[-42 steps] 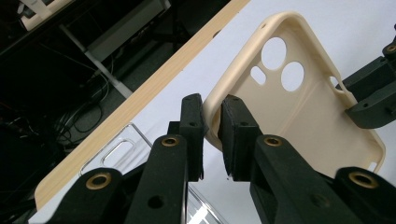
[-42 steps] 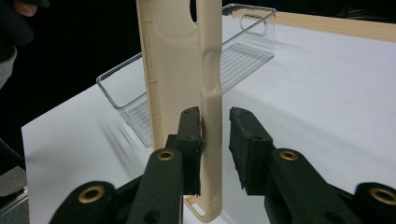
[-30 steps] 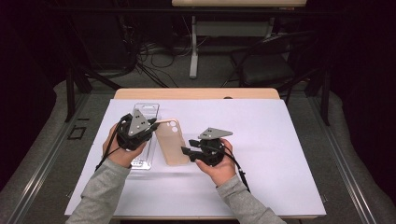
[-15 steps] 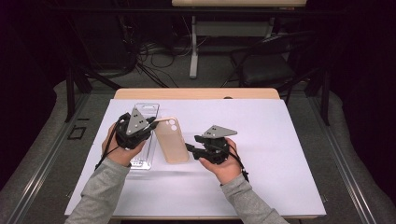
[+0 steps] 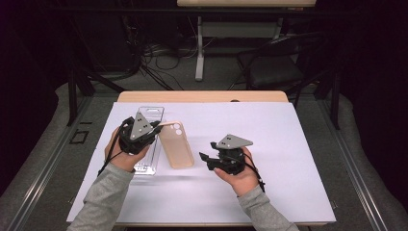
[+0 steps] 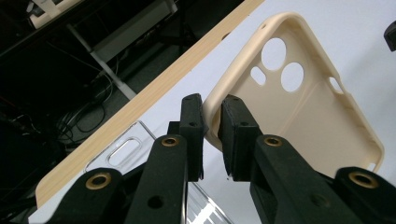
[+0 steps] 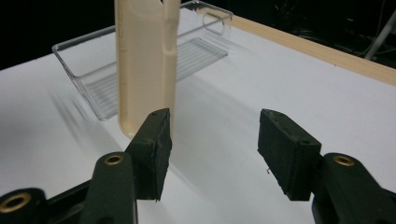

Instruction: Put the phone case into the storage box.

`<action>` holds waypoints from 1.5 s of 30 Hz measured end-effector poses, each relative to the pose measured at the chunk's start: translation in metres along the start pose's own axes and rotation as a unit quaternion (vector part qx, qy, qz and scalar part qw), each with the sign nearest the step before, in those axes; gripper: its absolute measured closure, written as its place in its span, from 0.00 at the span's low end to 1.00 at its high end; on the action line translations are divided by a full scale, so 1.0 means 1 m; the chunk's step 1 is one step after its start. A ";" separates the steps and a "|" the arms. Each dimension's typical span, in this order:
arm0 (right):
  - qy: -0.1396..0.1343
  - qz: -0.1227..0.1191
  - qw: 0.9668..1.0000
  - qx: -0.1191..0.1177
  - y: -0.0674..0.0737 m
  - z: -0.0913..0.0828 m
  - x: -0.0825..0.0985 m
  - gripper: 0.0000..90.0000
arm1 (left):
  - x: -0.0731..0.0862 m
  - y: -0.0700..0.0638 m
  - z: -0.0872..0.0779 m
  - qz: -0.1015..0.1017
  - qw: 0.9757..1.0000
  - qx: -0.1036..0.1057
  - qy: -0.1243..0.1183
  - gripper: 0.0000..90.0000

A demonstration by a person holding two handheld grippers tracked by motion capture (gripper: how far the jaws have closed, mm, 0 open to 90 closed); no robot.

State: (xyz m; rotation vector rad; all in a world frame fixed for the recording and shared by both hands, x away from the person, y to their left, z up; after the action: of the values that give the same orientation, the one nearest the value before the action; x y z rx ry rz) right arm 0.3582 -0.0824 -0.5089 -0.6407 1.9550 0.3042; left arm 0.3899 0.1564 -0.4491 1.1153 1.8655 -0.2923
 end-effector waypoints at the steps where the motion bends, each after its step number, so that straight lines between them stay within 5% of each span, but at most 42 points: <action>1: 0.002 0.000 1.000 0.003 -0.001 -0.001 0.002 0.48 | 0.000 0.000 0.000 0.001 1.000 -0.001 -0.001 0.89; 12: -0.014 -0.001 0.999 0.033 -0.015 -0.012 0.009 0.35 | -0.002 -0.004 -0.003 0.008 1.000 0.001 -0.002 0.89; 27: -0.006 0.019 0.998 0.053 -0.036 -0.024 0.025 0.33 | -0.002 -0.001 -0.005 -0.005 1.000 -0.004 0.001 0.89; 33: -0.010 0.027 0.998 0.063 -0.047 -0.030 0.028 0.33 | -0.006 0.000 -0.004 -0.013 1.000 0.011 -0.004 0.89; 45: -0.012 0.029 0.997 0.072 -0.051 -0.032 0.031 0.32 | -0.025 0.010 0.000 0.005 1.000 0.025 0.014 0.89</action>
State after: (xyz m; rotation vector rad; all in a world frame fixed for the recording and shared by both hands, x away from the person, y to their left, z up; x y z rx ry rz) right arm 0.3518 -0.1495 -0.5180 -0.4850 1.9552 0.2039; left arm 0.4022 0.1481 -0.4267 1.1688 1.8860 -0.3200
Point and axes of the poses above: each handheld gripper's, and its own axes: z roughly forward along the jaws, x roughly out of its underside, y roughly to its left, the point moved 5 cm from there along z, roughly forward along the jaws, and after that the axes turned 12 degrees about x, right-handed, at the moved point
